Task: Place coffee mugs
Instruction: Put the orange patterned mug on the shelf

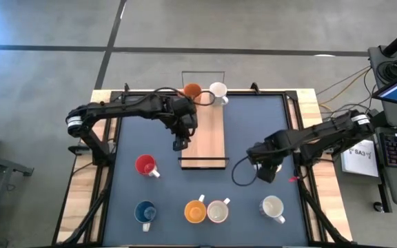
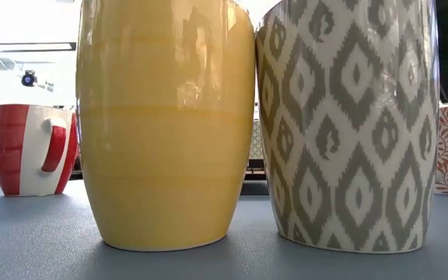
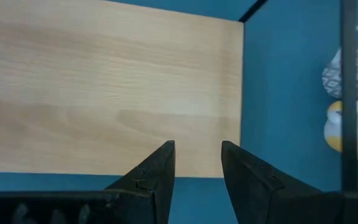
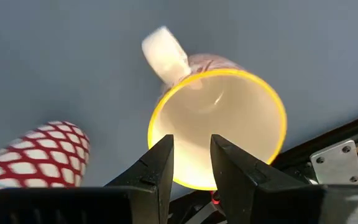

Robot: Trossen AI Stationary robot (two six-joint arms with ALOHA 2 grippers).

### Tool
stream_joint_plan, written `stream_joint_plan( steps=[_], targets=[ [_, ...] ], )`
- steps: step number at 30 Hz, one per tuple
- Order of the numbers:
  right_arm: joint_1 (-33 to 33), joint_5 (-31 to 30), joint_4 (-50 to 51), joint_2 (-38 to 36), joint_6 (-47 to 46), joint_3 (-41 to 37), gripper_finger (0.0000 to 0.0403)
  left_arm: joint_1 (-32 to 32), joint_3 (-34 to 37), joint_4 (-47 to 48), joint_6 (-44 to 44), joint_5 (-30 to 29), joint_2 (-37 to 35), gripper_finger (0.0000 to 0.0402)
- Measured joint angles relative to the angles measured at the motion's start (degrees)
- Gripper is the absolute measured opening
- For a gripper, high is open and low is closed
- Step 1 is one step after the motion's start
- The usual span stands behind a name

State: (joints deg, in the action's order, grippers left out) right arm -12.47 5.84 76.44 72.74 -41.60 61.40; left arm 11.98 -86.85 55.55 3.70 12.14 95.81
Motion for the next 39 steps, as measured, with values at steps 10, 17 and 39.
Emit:
stream_joint_plan(
  steps=[10,17,39],
  targets=[
    [-1.68,0.11,-1.68,0.45,-1.31,-1.64,0.0095,-1.2,0.0,0.37,-0.39,-0.07,-0.27,0.0113],
    [-2.96,0.07,-4.81,0.45,-1.33,1.32,0.0095,-1.2,0.0,1.32,-1.27,-0.11,-0.29,0.0113],
    [-3.8,0.02,-8.52,0.45,-1.82,-4.89,0.0034,-1.2,0.0,1.57,-1.31,-0.17,-0.31,0.0113]
  ],
)
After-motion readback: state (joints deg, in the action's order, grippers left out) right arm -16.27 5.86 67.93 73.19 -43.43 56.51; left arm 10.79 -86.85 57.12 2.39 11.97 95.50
